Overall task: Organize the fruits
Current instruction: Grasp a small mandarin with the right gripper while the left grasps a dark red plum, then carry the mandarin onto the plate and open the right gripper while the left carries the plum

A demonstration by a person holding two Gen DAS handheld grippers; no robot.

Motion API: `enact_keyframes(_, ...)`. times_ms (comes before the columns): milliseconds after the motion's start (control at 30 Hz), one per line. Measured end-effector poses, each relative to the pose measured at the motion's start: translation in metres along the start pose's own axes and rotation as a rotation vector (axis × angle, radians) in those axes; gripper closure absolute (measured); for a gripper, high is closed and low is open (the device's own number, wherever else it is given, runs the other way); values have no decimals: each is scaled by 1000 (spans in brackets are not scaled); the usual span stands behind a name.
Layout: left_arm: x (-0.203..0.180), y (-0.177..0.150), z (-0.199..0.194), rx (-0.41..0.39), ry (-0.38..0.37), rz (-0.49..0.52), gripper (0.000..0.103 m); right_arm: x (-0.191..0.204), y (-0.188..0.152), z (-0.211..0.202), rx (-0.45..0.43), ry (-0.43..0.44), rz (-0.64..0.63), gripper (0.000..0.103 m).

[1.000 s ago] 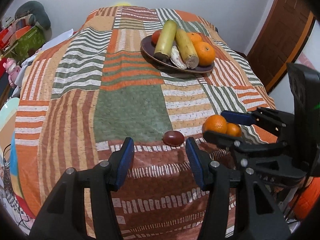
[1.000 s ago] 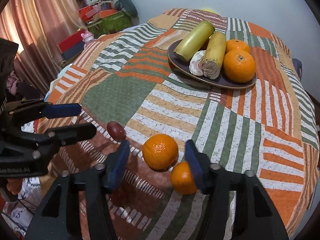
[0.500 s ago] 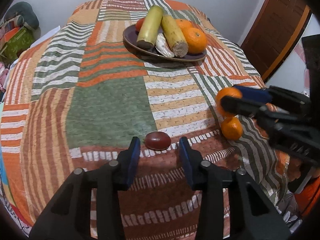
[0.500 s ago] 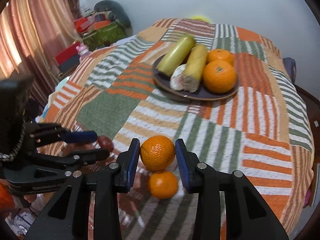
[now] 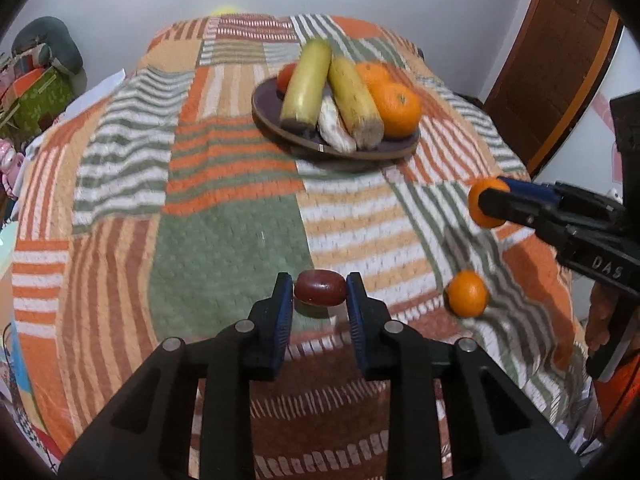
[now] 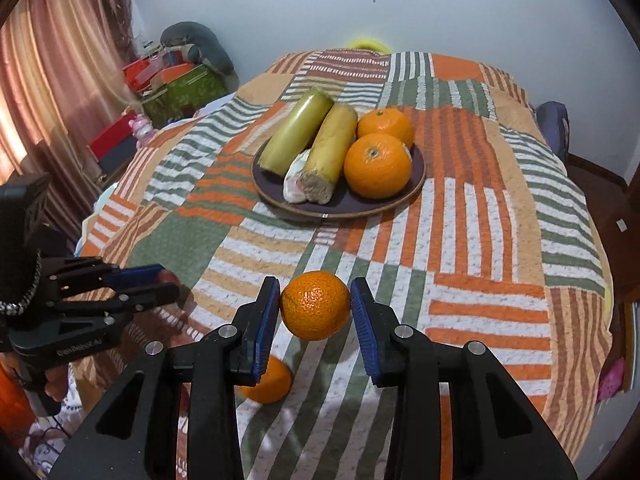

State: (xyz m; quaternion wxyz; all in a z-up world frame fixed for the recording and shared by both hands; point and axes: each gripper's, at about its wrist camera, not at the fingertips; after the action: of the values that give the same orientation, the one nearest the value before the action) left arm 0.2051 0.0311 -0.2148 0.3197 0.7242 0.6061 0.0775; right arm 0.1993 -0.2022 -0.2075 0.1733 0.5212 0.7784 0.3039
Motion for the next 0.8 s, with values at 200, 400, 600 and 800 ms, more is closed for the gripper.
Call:
enact_keyframes(200, -1, 25, -9, -58, -6, 12, 76, -6, 15, 1, -32, -3, 14, 69)
enact_keyframes(400, -3, 54, -8, -97, -9, 40, 76, -4, 34, 4, -68, -6, 1, 69)
enact_keyframes(600, -2, 74, 2, -116, -19, 56, 76, -2, 48, 17, -85, -4, -3, 69)
enact_keyframes(800, 8, 90, 21, -115, -37, 40, 76, -2, 56, 40, -74, -5, -1, 69)
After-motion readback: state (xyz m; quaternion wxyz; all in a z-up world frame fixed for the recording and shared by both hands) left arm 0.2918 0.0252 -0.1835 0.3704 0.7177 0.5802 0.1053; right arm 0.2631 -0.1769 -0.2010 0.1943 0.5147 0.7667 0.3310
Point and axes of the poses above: each gripper's, at about its wrist camera, not at the fingertips, and z roughly the way its jaws point, x to its left, y to its top, and after that the axes turned 11 degrees about -y, right-handed
